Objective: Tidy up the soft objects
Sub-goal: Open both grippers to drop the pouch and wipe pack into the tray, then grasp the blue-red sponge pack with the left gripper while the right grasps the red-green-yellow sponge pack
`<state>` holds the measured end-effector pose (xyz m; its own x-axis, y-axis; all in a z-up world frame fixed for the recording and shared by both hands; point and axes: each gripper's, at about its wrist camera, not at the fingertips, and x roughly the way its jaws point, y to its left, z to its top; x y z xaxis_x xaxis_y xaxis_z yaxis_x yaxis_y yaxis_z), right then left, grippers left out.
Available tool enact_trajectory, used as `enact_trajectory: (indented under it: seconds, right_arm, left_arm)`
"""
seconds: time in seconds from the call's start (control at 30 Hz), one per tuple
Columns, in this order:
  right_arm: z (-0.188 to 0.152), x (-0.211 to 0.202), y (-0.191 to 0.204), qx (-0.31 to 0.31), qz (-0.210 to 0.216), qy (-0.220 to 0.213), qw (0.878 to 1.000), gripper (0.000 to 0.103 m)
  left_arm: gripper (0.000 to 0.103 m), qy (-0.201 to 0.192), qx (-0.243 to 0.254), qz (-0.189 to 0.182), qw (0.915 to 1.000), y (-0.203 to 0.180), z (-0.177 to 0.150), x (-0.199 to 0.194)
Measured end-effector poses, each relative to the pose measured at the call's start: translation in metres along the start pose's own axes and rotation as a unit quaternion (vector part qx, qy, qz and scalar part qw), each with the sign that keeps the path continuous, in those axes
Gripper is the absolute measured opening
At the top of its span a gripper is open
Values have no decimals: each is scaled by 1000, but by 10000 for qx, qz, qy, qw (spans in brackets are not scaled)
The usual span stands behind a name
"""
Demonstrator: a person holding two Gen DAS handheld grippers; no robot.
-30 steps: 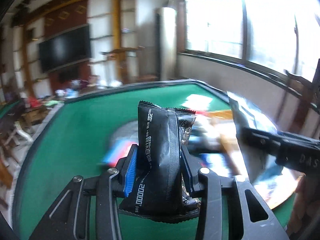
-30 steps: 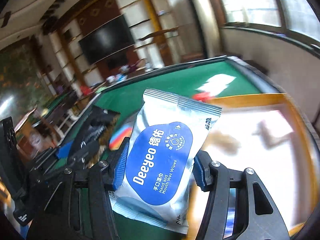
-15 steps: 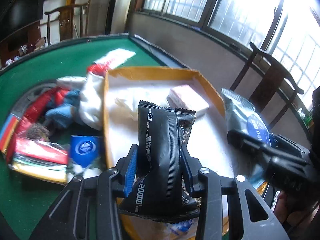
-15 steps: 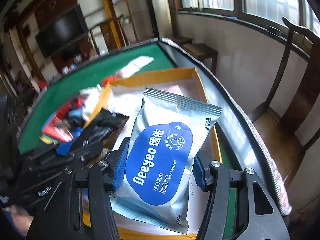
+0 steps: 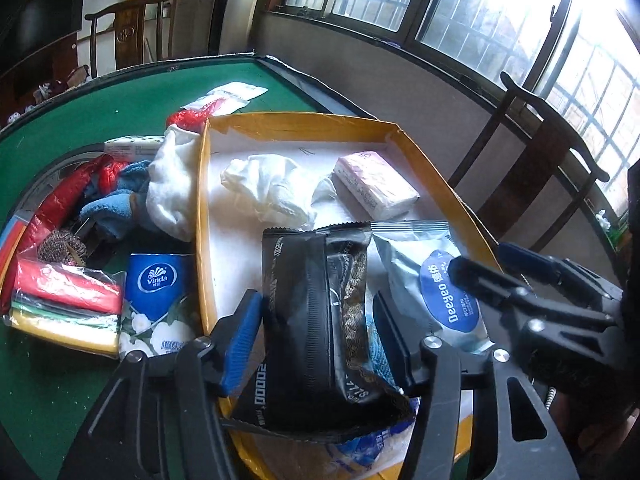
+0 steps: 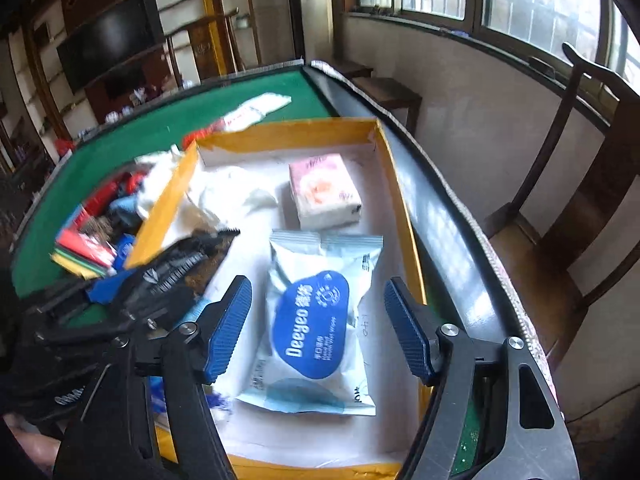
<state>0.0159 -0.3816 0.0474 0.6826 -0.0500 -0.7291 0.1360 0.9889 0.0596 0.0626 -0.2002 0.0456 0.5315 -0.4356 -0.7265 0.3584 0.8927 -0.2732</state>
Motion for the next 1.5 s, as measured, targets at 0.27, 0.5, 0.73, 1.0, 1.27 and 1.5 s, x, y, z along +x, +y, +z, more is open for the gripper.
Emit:
enact_trajectory:
  seconds: [0.27,0.5,0.73,1.0,1.27,1.5]
  right_arm:
    - [5,-27,16,269,449,-455,9976,70]
    - [9,-35,58,199,907,-637,9936,70]
    - [2,-25,116,-357,1213,-449,9910,70]
    - [-5,-17,141,-629,1309,-344,9888,70]
    - [-2,-7,141,-627,1241,-244,9900,70]
    - [5,16,164,-613,1588,76,9854,70]
  left_arm:
    - [58,-285,-122,-188,9993,17,-5,-39]
    - [59,-645,-372,12,9972,62,-11,-82]
    - [72,-826,-797,762,9905,147,-14,-117]
    - [72,-157,-1350,1173,9837,252,5,-81]
    - [72,91,-1098,1589,9811,262,23,-29]
    - [51,-2,-1092,1817,9773,274,15,-22]
